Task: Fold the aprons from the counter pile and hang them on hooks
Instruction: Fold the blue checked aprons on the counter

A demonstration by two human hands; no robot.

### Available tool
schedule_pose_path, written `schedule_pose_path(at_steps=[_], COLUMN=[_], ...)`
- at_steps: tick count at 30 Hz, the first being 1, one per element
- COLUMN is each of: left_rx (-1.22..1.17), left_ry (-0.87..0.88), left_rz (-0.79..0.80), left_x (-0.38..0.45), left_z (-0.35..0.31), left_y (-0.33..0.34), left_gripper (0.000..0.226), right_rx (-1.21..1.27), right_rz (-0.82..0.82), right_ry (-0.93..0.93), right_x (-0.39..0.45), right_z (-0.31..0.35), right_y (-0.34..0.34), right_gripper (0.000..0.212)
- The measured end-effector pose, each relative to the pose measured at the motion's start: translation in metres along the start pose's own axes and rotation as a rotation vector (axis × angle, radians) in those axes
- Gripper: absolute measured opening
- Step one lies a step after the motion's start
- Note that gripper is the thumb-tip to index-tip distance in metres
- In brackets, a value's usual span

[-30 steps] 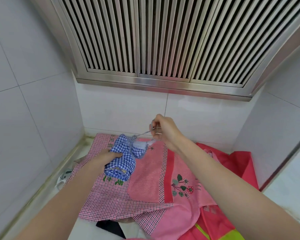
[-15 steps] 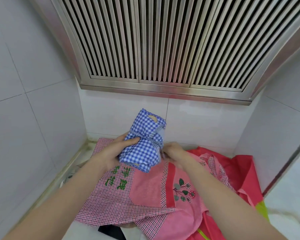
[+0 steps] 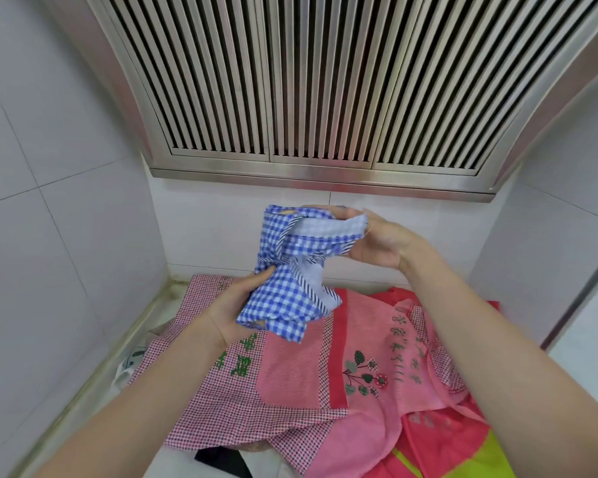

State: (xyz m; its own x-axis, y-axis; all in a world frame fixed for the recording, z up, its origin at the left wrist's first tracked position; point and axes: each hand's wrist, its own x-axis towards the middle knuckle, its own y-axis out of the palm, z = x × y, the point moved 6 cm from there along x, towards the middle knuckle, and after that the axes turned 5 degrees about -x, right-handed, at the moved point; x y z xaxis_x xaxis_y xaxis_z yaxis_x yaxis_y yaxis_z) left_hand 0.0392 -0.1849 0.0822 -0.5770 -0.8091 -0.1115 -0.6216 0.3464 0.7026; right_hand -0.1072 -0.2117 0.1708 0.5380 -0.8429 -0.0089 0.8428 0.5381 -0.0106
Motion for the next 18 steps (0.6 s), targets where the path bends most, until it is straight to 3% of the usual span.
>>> schedule_pose_path(at_steps=[2, 6, 9, 13, 15, 18], left_rx=[0.120, 0.349, 0.632, 1.042, 1.254, 1.432], left_ry=[-0.068, -0.217, -0.378, -0.454, -0.481, -0.487], left_rz=[0.043, 0.136, 0.224, 0.124, 0.057, 0.083], left_x=[-0.001, -0.002, 0.001, 0.011, 0.013, 0.012], left_z=[0.002, 0.001, 0.003, 0.009, 0.013, 0.020], left_y=[0.008, 0.018, 0.023, 0.025, 0.022, 0.020], left_gripper=[0.068, 0.078, 0.079, 0.033, 0.033, 0.043], right_rx=[-0.180, -0.500, -0.787, -0.981, -0.995, -0.930], right_rz=[0.034, 0.125, 0.299, 0.212, 0.163, 0.023], right_ry=[0.077, 0.216, 0.333, 0.383, 0.382, 0.428], right_x=[-0.002, -0.011, -0.006, 0.013, 0.022, 0.028], right_z=[0.010, 0.025, 0.021, 0.001, -0.012, -0.038], right_y=[0.004, 0.009, 0.024, 0.038, 0.043, 0.029], right_gripper=[0.020, 0.035, 0.027, 0.027, 0.023, 0.023])
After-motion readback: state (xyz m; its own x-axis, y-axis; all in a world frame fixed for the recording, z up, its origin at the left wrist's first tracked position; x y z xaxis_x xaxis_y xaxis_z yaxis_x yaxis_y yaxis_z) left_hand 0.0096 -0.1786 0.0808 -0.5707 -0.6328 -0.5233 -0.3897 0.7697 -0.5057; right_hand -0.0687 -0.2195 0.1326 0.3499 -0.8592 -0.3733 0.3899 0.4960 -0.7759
